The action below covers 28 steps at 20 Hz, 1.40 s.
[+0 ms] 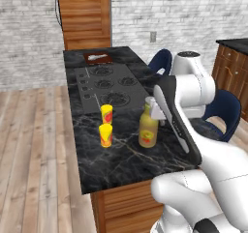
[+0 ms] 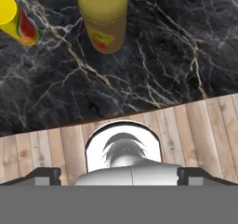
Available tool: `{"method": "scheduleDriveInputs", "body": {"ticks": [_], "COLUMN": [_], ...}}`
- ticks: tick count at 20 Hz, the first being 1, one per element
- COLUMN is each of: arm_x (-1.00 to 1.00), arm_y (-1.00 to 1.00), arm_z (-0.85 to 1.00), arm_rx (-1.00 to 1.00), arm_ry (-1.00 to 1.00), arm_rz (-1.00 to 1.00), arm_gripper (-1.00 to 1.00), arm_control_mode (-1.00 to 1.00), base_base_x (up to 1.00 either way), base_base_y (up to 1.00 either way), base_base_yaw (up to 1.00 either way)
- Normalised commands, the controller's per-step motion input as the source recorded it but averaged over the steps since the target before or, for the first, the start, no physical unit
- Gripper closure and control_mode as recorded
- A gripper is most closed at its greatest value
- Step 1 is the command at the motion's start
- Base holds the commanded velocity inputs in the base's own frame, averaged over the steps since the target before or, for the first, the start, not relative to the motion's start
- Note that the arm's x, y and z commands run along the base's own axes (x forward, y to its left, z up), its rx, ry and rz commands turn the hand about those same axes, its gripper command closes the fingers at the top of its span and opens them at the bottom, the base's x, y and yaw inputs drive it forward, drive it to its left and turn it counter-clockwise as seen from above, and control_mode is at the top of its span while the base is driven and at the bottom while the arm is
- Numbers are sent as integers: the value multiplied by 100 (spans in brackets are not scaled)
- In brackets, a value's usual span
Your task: Place the drinks on the dining counter in a tight cluster.
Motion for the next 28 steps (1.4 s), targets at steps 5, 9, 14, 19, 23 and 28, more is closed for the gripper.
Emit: {"method": "scheduleDriveInputs", "body": {"ticks": [5,9,14,19,23,28], "arm_x": [0,0,0,0,0,0], "arm_y": [0,0,0,0,0,0], "arm_z": [0,0,0,0,0,0], "arm_rx": [0,0,0,0,0,0], "arm_ry": [0,0,0,0,0,0], "arm_rz": [0,0,0,0,0,0], "arm_gripper": [-100,-100,-100,-100,-100,-100], "arm_control_mode": [-100,100,100,100,100,100], "base_base_x": [0,-54,-12,0,0,0], "base_base_y": [0,42,87,43,16,9], "base_base_yaw": [0,29,75,95,100,100]}}
